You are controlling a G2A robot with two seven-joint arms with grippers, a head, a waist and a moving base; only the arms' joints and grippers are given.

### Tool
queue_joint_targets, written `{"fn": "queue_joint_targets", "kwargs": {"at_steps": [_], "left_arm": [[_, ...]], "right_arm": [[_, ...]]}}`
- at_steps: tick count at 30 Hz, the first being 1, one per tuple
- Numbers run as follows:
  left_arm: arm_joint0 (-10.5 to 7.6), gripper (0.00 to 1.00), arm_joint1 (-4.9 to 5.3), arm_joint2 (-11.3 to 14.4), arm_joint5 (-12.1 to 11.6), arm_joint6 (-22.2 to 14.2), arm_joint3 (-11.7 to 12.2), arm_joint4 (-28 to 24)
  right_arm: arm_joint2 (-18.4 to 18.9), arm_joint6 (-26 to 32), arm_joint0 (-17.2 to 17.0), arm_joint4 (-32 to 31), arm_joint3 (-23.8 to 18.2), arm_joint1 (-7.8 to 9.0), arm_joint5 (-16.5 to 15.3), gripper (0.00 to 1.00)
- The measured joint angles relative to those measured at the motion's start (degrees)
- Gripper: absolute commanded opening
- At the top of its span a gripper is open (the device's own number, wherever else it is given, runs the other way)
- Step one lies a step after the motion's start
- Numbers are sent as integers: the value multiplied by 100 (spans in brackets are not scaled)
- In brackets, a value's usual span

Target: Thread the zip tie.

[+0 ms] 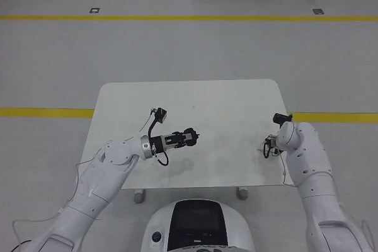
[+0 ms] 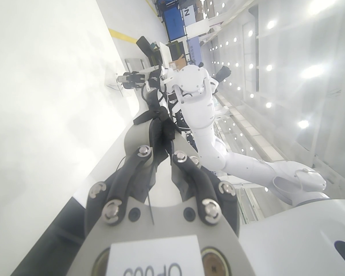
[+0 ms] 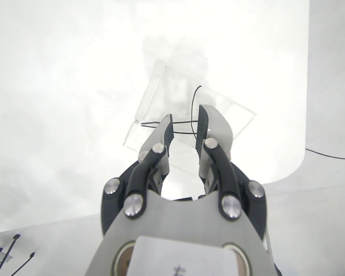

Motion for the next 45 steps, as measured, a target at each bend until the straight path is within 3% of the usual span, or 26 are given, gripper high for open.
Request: {"fn": "queue_joint_targets", "kwargs": {"at_steps": [28,31,38,45], "left_arm": [[0,0,0,0,0,0,0,0],[0,0,0,0,0,0,0,0],[0,0,0,0,0,0,0,0],[0,0,0,0,0,0,0,0]], "right_arm": [[151,-403,29,-461,354,-252,0,20],[172,-419,50,-480,400,-272,0,17],[198,-471,122,-453,541,-307,0,0],[235,-493,122,-472,508,-320,0,0]]}}
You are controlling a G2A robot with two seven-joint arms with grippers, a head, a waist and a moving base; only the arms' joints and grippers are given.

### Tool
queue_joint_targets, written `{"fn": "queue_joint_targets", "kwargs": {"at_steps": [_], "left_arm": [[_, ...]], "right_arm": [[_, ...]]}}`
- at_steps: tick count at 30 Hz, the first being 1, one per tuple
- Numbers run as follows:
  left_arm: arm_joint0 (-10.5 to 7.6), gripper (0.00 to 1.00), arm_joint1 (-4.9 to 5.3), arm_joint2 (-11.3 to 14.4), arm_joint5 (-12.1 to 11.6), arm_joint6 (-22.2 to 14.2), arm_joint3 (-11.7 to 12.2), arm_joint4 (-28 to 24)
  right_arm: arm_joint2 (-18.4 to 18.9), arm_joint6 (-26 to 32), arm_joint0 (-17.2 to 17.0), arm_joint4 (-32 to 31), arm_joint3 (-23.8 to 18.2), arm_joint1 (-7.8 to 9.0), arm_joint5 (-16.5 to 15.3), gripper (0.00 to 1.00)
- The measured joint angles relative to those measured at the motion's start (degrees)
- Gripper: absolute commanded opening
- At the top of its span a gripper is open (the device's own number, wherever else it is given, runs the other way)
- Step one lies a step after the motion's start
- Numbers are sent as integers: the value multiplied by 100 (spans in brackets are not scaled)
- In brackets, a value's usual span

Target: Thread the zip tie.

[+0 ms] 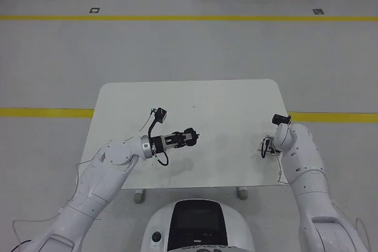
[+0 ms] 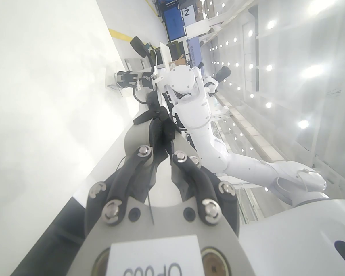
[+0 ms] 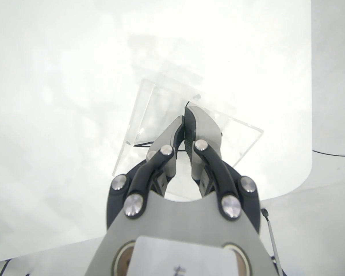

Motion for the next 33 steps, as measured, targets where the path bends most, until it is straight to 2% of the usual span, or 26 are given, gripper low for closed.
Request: {"fn": "queue_joint_targets", "kwargs": {"at_steps": [5,11,17,21,24,33], "left_arm": [[0,0,0,0,0,0,0,0],[0,0,0,0,0,0,0,0],[0,0,0,0,0,0,0,0],[0,0,0,0,0,0,0,0],[0,0,0,0,0,0,0,0],[0,0,0,0,0,0,0,0]], "right_arm": [[88,90,-198,-41,-441,14,0,0],[341,322,-615,137,-1308,68,-124,0],[756,489,-1003,699,-2030,132,-469,0],[1131,526,-1234,1348,-2385,176,-801,0],[1356,510,-1370,1853,-2534,206,-1119,0],[1367,510,-1374,1874,-2539,207,-1134,0]]}}
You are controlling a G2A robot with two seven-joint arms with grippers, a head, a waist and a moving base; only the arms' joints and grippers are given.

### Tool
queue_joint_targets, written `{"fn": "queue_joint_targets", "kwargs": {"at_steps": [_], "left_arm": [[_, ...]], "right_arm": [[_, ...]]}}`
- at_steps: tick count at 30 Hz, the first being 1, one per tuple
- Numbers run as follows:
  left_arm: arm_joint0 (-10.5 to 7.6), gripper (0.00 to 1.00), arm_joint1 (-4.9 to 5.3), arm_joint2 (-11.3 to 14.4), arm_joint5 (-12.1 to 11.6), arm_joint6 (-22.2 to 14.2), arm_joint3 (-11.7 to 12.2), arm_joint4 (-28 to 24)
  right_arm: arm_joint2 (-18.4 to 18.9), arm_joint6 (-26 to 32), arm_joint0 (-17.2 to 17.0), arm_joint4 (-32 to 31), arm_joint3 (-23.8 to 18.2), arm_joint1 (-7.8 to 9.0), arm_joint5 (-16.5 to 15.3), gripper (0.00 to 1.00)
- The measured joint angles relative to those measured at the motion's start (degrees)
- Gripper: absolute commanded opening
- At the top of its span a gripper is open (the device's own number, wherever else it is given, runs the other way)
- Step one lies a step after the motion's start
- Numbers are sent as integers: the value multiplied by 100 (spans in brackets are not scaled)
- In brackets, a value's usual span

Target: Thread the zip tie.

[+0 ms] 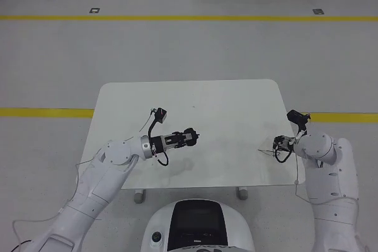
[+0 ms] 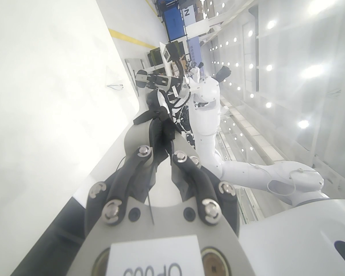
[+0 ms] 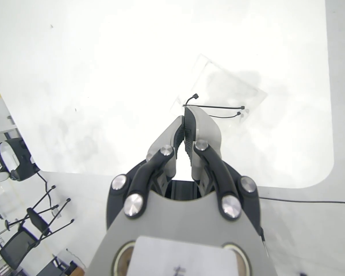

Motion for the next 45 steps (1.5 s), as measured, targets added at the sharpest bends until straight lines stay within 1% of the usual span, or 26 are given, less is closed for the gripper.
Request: {"fn": "queue_joint_targets", "kwargs": {"at_steps": [2,5,8,11,14,15,18,20,26,27,29,30,32,34,37,39,42,45], "left_arm": [[0,0,0,0,0,0,0,0],[0,0,0,0,0,0,0,0],[0,0,0,0,0,0,0,0],[0,0,0,0,0,0,0,0],[0,0,0,0,0,0,0,0],[0,0,0,0,0,0,0,0],[0,0,0,0,0,0,0,0],[0,0,0,0,0,0,0,0],[1,0,0,1,2,2,0,0],[19,0,-3,16,28,46,-7,2],[47,0,-9,80,99,119,-20,20],[53,0,-16,130,138,153,-24,21],[39,0,-35,228,186,177,-35,1],[-31,0,-71,382,251,202,-33,-5],[-192,0,-152,662,364,320,24,8],[-327,0,-226,891,409,410,74,-7],[-517,0,-336,1195,407,532,181,-74],[-664,0,-428,1425,388,687,308,-86]], "right_arm": [[9,-66,-24,73,18,-3,-31,0],[156,-376,-143,619,-72,5,-302,0],[345,-572,-376,1242,-291,26,-716,0],[444,-647,-526,1813,-355,46,-1118,0],[525,-632,-587,2515,-283,70,-1622,0],[549,-583,-586,2832,-214,81,-1851,0],[627,-329,-516,3572,32,128,-2360,0],[644,-253,-489,3713,81,140,-2437,0],[639,-269,-493,3695,74,138,-2421,0],[613,-335,-519,3755,75,135,-2465,0],[576,-581,-621,4023,81,129,-2687,0],[578,-761,-708,4323,41,125,-2775,0],[591,-986,-866,4768,-165,127,-2777,0],[565,-1232,-1112,5141,-474,135,-2763,0],[468,-1531,-1410,5330,-762,151,-2761,0],[385,-1745,-1526,5374,-891,165,-2762,0],[287,-1933,-1620,5599,-1003,181,-2762,0],[190,-1998,-1654,5603,-1075,199,-2762,0]]}}
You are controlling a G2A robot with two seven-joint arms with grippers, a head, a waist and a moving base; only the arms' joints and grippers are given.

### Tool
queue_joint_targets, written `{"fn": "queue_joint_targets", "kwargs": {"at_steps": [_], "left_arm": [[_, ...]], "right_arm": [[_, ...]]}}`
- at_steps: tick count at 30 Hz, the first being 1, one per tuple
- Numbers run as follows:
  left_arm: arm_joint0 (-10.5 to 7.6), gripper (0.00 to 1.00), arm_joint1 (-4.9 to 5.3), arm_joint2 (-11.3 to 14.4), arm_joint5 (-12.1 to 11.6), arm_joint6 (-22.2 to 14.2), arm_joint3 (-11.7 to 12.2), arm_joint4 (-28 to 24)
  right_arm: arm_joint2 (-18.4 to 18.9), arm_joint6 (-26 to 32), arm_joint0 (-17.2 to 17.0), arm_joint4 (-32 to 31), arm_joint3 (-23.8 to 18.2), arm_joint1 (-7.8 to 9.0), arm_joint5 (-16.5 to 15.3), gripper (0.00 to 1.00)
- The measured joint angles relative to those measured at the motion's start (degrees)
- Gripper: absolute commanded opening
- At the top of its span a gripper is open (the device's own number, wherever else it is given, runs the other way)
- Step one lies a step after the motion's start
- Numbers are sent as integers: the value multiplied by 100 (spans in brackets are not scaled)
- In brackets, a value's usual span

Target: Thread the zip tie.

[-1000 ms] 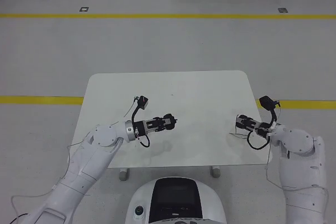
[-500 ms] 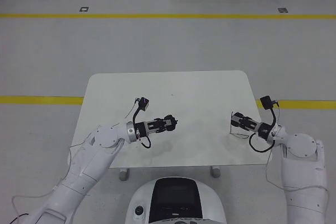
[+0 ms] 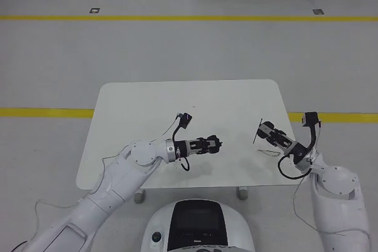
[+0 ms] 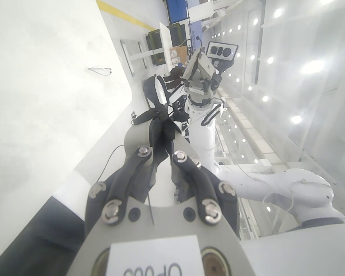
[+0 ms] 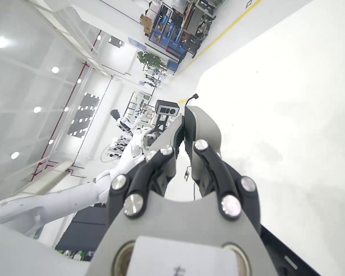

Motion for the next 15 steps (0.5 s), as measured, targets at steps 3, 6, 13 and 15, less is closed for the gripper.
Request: {"fn": "queue_joint_targets", "kwargs": {"at_steps": [3,6,13,15], "left_arm": [[-31,0,-13,40,-10,26,29,33],[-27,0,-11,34,-9,22,25,32],[184,0,-45,50,-222,184,39,-444],[226,0,-77,98,-363,216,136,-646]], "right_arm": [[-5,-8,2,-15,-4,2,0,0],[-3,-6,2,-14,-2,2,0,0],[-220,-164,-61,448,-134,-25,0,0],[-318,-438,-131,624,-266,-47,0,0]]}}
